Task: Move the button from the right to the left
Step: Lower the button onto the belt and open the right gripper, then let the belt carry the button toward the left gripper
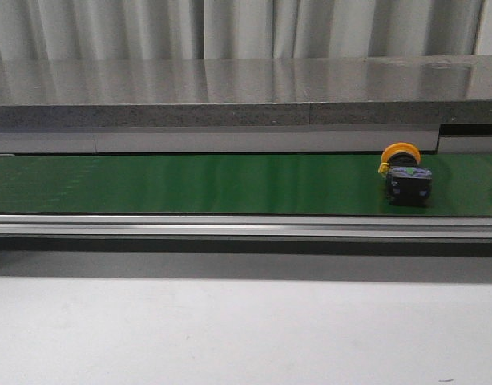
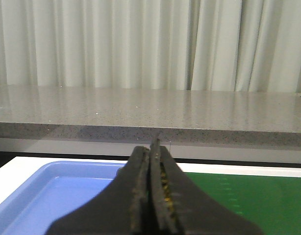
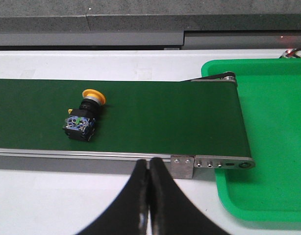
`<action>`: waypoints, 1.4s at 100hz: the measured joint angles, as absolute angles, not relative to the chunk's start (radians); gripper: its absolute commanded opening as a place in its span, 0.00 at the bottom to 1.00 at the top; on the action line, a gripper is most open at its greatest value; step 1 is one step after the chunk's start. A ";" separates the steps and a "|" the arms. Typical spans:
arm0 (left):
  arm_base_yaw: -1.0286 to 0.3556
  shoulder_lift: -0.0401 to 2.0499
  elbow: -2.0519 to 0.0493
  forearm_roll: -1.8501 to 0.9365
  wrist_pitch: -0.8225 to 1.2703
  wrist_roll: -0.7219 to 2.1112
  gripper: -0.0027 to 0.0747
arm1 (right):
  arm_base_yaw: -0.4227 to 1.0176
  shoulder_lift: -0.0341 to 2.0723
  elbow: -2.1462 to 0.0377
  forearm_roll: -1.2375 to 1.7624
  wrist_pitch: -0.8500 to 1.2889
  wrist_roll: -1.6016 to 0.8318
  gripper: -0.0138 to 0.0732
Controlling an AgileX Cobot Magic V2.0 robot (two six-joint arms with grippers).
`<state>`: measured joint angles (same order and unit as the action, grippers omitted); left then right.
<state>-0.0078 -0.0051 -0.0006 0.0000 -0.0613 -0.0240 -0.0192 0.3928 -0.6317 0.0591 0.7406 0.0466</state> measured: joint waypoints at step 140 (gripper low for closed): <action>-0.008 -0.005 -0.001 -0.093 -0.092 -0.024 0.01 | -0.019 0.291 -0.579 0.065 0.742 0.044 0.08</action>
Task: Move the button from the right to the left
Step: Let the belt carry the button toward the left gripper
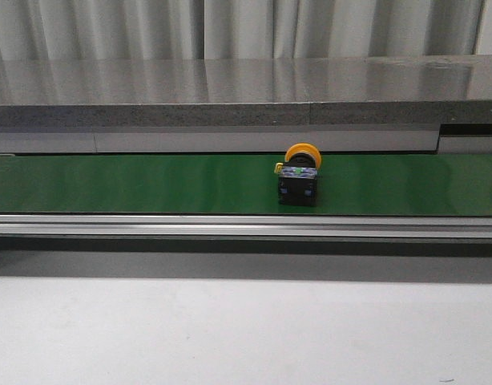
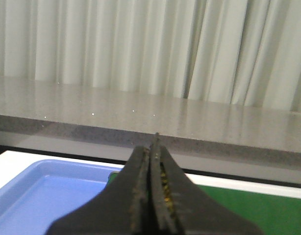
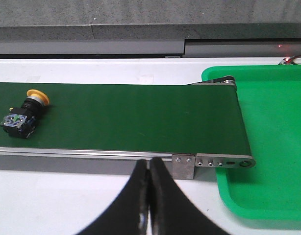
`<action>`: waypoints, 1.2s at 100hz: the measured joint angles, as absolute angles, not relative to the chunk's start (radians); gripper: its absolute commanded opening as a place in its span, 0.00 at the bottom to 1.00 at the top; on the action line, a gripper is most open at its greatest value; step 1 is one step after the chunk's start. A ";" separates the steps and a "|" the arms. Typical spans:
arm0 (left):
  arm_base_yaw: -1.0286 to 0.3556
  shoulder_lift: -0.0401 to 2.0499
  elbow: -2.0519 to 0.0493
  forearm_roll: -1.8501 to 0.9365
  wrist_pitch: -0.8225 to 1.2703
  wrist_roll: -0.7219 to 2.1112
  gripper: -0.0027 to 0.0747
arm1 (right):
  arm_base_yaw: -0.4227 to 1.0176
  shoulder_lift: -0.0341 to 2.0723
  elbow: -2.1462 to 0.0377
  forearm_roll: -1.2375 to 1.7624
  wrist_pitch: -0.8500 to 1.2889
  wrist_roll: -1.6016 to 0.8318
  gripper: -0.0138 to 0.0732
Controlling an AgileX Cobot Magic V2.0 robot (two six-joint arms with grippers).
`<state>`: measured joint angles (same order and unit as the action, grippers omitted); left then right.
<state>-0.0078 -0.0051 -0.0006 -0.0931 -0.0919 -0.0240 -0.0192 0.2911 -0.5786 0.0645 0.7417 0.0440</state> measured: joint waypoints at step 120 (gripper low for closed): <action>-0.008 0.302 -0.424 -0.085 0.299 -0.024 0.01 | -0.019 0.291 -0.579 0.067 0.742 0.044 0.08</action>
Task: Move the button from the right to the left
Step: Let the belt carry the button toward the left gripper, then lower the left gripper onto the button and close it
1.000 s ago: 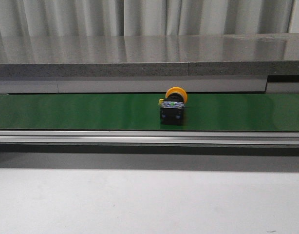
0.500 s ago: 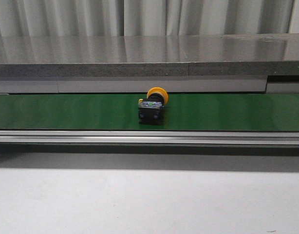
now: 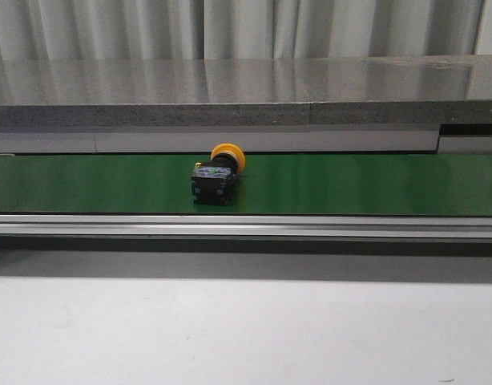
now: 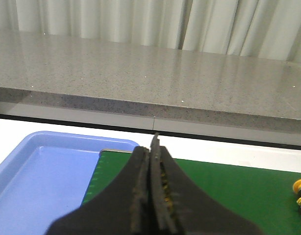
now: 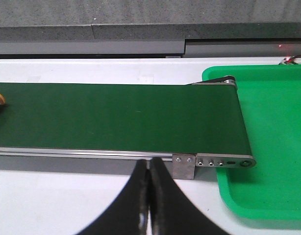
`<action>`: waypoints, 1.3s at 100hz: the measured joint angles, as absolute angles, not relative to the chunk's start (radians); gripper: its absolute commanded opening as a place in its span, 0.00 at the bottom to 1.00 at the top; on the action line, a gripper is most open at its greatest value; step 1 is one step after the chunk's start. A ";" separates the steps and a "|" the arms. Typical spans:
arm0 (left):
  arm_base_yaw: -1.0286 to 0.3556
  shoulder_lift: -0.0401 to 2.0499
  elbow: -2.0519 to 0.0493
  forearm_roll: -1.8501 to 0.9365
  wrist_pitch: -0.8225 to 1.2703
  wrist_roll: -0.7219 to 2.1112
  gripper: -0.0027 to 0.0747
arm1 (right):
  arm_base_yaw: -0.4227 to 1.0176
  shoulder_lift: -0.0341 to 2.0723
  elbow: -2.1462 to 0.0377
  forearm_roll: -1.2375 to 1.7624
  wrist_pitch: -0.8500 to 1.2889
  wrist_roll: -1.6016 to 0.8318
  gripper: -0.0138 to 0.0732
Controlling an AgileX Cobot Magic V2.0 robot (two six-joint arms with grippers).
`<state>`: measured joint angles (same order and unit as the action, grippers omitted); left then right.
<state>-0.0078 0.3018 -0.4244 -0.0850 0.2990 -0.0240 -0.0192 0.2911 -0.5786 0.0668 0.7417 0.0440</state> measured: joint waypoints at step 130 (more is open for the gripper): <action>-0.283 1.406 -1.085 -0.122 0.695 0.050 0.79 | -0.019 0.291 -0.579 0.067 0.738 0.048 0.08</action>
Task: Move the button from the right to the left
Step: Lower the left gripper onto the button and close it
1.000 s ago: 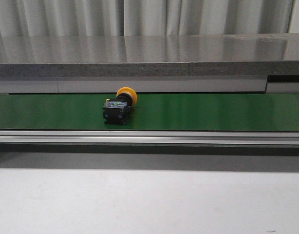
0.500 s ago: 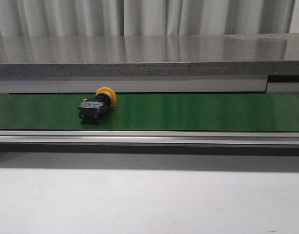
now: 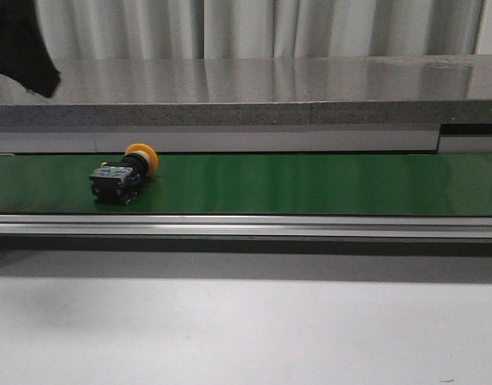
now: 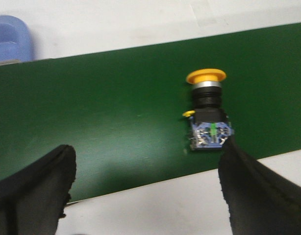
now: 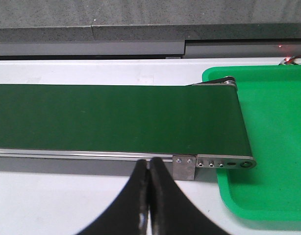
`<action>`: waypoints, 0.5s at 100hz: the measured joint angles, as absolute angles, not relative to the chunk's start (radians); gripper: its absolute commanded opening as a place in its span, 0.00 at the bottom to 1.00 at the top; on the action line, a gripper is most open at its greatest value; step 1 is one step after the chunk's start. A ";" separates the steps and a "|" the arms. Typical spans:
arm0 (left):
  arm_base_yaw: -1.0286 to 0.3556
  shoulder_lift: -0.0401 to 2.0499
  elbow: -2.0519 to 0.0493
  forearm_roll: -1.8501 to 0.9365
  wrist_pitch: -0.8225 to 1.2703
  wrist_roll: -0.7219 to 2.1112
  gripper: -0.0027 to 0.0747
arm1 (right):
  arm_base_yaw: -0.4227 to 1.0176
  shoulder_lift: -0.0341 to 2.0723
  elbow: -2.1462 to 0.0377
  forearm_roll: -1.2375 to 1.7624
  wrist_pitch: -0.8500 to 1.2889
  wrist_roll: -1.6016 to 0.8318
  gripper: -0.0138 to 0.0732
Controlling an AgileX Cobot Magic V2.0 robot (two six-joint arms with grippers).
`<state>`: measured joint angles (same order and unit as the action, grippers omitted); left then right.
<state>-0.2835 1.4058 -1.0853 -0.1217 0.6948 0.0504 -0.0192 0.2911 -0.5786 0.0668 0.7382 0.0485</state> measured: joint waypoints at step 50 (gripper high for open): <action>-0.308 1.780 -1.363 -0.227 0.911 0.051 0.79 | -0.019 0.291 -0.579 0.067 0.738 0.048 0.08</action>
